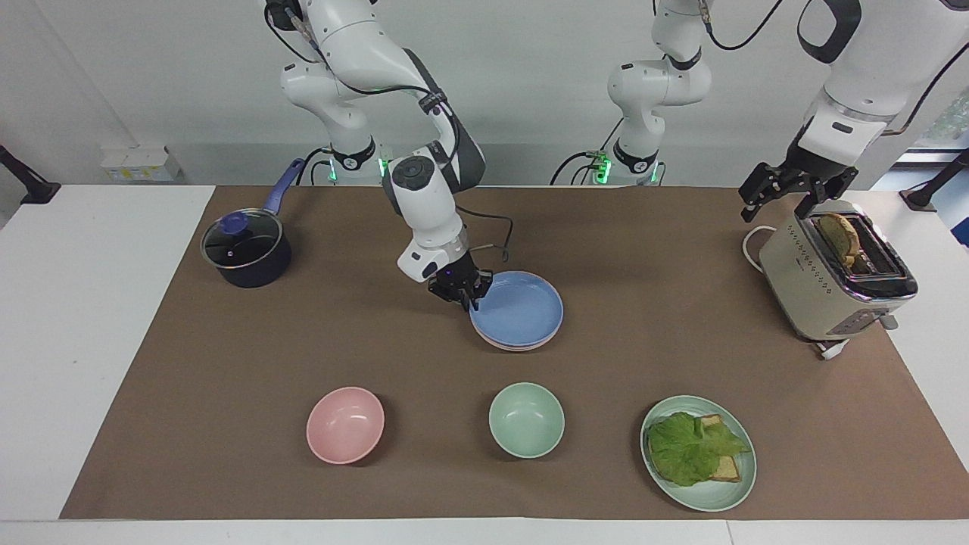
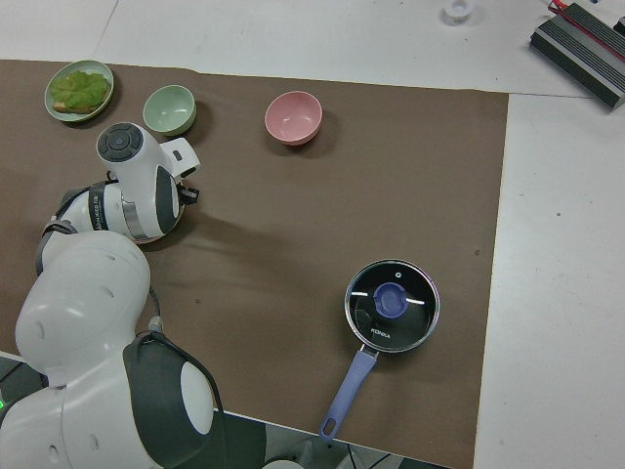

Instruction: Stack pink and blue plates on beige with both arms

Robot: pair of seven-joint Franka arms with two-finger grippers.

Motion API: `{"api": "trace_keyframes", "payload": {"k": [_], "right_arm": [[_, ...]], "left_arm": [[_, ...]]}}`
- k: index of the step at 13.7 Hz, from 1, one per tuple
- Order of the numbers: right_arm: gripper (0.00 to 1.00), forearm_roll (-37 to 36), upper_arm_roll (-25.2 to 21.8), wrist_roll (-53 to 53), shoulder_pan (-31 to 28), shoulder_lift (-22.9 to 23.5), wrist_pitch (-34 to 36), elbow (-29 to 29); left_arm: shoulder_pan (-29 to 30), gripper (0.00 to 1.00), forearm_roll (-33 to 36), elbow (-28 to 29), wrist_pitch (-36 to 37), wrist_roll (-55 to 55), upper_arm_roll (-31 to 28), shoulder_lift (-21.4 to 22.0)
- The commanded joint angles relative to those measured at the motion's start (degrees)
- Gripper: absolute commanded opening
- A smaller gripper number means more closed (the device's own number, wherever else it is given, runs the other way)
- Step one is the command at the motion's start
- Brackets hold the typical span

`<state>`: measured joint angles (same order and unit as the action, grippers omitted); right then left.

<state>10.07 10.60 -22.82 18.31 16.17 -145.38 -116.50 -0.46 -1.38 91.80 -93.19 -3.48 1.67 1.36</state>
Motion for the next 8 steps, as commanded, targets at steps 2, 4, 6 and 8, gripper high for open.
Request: {"api": "trace_keyframes", "payload": {"k": [2,4,6,8], "right_arm": [[1.0,0.9,-0.1,-1.4,0.1,-1.1,-0.2,-0.2],[1.0,0.9,-0.5,-2.2,-1.1,-3.2,3.5,0.2],[1.0,0.5,-0.7,-2.2,-4.5,-6.6,8.9,0.8],[1.0,-1.0,-0.7,-2.1,-9.4,-10.4,13.1,0.8]], "left_arm": [[-0.2,1.0,0.6,0.5,0.6,0.2,-0.2,1.3],[-0.2,1.0,0.5,0.4,0.6,0.2,-0.2,1.3],[-0.2,1.0,0.6,0.5,0.6,0.2,-0.2,1.2],[-0.2,1.0,0.6,0.5,0.6,0.2,-0.2,1.2]]}}
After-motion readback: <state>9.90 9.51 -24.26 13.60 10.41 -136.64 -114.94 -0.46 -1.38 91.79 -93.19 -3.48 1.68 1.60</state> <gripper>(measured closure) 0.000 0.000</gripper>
